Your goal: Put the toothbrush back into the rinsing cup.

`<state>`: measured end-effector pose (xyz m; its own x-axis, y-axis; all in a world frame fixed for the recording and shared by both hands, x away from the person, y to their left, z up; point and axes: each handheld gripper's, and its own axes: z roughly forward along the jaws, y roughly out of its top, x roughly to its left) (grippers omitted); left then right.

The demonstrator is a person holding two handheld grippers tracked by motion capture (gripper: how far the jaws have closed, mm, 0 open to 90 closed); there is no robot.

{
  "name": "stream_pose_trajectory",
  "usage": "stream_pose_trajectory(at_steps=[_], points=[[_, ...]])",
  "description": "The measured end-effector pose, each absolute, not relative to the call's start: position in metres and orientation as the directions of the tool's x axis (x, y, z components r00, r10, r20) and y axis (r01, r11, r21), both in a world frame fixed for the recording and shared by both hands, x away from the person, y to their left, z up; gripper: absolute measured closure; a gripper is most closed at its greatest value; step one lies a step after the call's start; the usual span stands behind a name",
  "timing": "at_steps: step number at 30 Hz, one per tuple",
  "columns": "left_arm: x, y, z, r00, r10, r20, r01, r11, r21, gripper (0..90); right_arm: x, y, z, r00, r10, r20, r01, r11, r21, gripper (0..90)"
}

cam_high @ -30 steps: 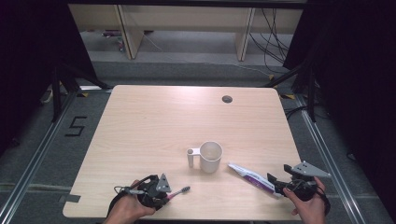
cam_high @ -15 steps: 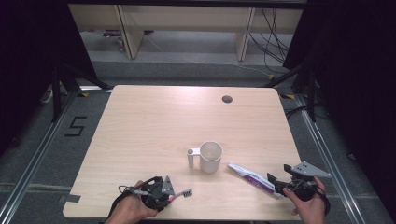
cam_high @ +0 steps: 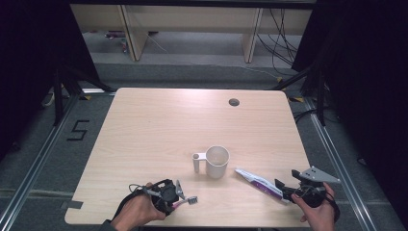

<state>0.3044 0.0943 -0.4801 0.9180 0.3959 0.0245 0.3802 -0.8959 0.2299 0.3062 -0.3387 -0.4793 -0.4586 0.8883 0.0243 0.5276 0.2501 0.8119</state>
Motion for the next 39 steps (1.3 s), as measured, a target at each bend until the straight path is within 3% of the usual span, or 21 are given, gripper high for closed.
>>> stream_pose_trajectory(at_steps=[9,15,22,23,29,39], points=[[0.304,0.09,-0.479,0.93,0.365,0.044,0.35,-0.915,0.203,81.5,0.306,-0.338,-0.479,-0.456,0.89,0.027,0.53,0.247,0.812,24.0],[0.306,0.097,-0.475,0.926,0.376,0.037,0.356,-0.901,0.249,81.6,0.306,-0.339,-0.479,-0.453,0.891,0.03,0.526,0.24,0.816,24.0],[0.309,0.107,-0.463,0.913,0.406,0.038,0.371,-0.864,0.34,81.5,0.306,-0.339,-0.478,-0.449,0.893,0.033,0.528,0.235,0.816,24.1],[0.308,0.108,-0.462,0.904,0.427,0.007,0.398,-0.848,0.351,81.5,0.306,-0.339,-0.479,-0.451,0.892,0.031,0.525,0.237,0.818,24.1],[0.313,0.117,-0.456,0.906,0.422,0.03,0.373,-0.831,0.414,81.5,0.306,-0.34,-0.478,-0.448,0.894,0.031,0.526,0.235,0.818,24.0],[0.32,0.138,-0.442,0.829,0.557,0.044,0.402,-0.648,0.647,81.5,0.306,-0.34,-0.478,-0.45,0.892,0.031,0.53,0.24,0.813,24.1]])
